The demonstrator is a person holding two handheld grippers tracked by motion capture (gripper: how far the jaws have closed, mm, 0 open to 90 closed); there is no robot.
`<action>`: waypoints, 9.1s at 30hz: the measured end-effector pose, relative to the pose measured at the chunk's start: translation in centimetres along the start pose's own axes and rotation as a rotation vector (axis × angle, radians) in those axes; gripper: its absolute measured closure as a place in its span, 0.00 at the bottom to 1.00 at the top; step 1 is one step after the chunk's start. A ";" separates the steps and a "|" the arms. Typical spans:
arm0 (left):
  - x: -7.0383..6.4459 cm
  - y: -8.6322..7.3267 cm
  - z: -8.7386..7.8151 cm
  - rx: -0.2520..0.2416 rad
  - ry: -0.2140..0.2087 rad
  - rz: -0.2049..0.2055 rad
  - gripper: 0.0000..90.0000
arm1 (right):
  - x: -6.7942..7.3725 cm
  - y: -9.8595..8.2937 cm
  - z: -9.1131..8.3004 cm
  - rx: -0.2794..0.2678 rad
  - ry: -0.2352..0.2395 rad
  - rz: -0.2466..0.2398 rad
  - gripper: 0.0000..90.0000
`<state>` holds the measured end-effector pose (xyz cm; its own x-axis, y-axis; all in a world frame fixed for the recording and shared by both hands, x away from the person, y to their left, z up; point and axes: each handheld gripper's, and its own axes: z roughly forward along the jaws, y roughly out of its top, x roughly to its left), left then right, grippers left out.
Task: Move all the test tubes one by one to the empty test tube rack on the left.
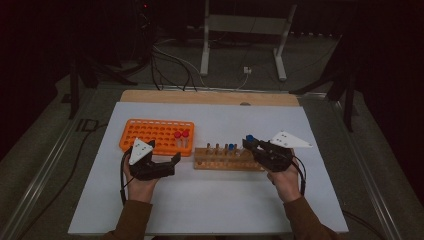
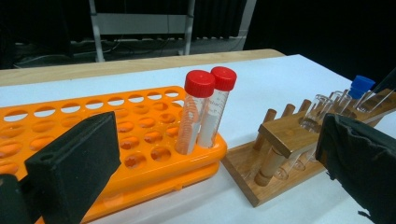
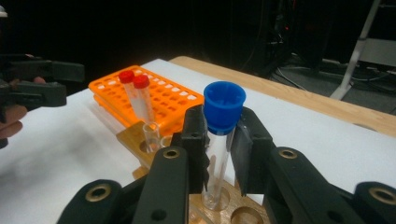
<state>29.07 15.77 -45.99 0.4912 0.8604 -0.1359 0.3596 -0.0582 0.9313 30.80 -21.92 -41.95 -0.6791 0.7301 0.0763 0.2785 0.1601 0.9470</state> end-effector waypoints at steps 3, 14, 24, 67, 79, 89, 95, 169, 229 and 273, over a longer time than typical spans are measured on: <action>-0.3 0.1 -0.1 -0.003 -0.004 0.005 0.01 | 0.2 0.3 -0.2 -0.008 0.007 0.001 0.85; -2.0 1.0 -0.3 -0.026 -0.031 0.058 0.01 | 1.0 0.8 -0.3 -0.012 0.056 0.000 0.85; -4.6 1.5 0.6 -0.028 -0.118 0.109 0.01 | 1.9 0.9 0.0 0.002 0.102 -0.001 0.85; -11.9 1.2 4.8 0.098 -0.337 0.218 0.85 | 4.6 -0.1 1.7 0.086 0.197 -0.039 0.85; -11.2 1.3 4.8 0.098 -0.321 0.201 0.86 | 3.8 0.2 1.1 0.049 0.186 -0.010 0.63; -9.7 1.5 4.1 0.086 -0.282 0.170 0.86 | 2.7 0.6 0.5 0.018 0.132 0.039 0.40; -8.4 1.8 3.4 0.073 -0.249 0.143 0.86 | 2.3 0.5 0.7 0.049 0.097 0.042 0.28; 2.1 0.5 4.6 0.000 0.148 0.013 0.86 | 1.9 0.3 0.9 0.077 0.026 0.057 0.00; 1.7 -0.5 1.5 0.075 -0.025 -0.111 0.27 | 1.7 -2.0 3.2 0.141 0.005 -0.013 0.51; -1.6 1.5 0.5 -0.010 -0.076 -0.019 0.01 | 1.5 0.1 1.9 -0.015 0.016 -0.007 0.86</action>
<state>29.20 14.08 -44.57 0.5433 0.8203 -0.1786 0.3620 -0.0369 0.9314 31.09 -19.54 -42.34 -0.6919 0.7181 0.0750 0.2640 0.1549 0.9520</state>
